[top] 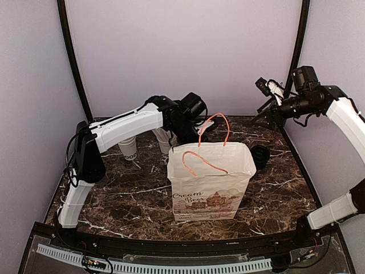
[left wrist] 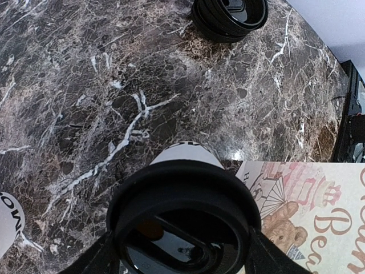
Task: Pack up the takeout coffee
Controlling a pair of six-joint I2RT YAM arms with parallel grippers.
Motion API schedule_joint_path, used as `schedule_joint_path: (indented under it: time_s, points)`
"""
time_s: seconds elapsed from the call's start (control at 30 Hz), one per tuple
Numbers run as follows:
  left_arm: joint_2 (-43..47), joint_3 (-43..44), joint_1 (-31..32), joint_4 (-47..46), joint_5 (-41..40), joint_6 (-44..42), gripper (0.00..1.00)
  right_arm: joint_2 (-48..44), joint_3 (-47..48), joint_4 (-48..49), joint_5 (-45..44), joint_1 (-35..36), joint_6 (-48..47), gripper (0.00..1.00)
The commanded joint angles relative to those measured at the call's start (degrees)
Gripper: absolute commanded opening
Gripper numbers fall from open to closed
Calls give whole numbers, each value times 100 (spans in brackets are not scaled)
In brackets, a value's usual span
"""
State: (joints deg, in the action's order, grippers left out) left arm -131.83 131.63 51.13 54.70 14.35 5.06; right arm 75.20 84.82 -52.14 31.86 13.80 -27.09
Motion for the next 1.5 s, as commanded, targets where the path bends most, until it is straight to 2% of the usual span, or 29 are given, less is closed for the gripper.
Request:
schedule_joint_path:
  time_s: [0.0, 0.1, 0.5, 0.53, 0.63, 0.83, 0.93, 1.07, 1.23, 1.37, 1.47]
  points:
    - [-53, 199, 106, -30, 54, -97, 75, -120, -104, 252, 3, -44, 46, 74]
    - [-69, 223, 130, -48, 67, -86, 79, -129, -125, 254, 13, -45, 46, 74]
    - [-63, 459, 146, -60, 204, -99, 85, -181, -167, 266, -4, -53, 46, 74]
    - [-58, 468, 144, -62, 214, -92, 95, -182, -167, 266, -4, -55, 46, 74]
    - [-50, 639, 145, 63, 167, -85, 99, -205, -151, 251, -13, -62, 46, 74]
    - [591, 903, 134, 193, -927, -421, 99, -239, -115, 236, -22, -71, 54, 74]
    - [1164, 794, 139, 183, -1182, -720, 99, -241, -123, 239, -5, -79, 55, 74]
    - [2178, -172, 138, -114, -1205, -1008, 99, -268, -172, 249, -10, -88, 55, 74]
    - [3438, -2077, 142, -776, -321, -1225, 94, -281, -252, 281, 9, -89, 55, 75]
    - [4091, -2772, 142, -1046, 262, -1186, 87, -200, -232, 270, 64, -97, 64, 75]
    - [4107, -2971, 142, -1049, 269, -1142, 82, -120, -175, 236, 120, -97, 59, 74]
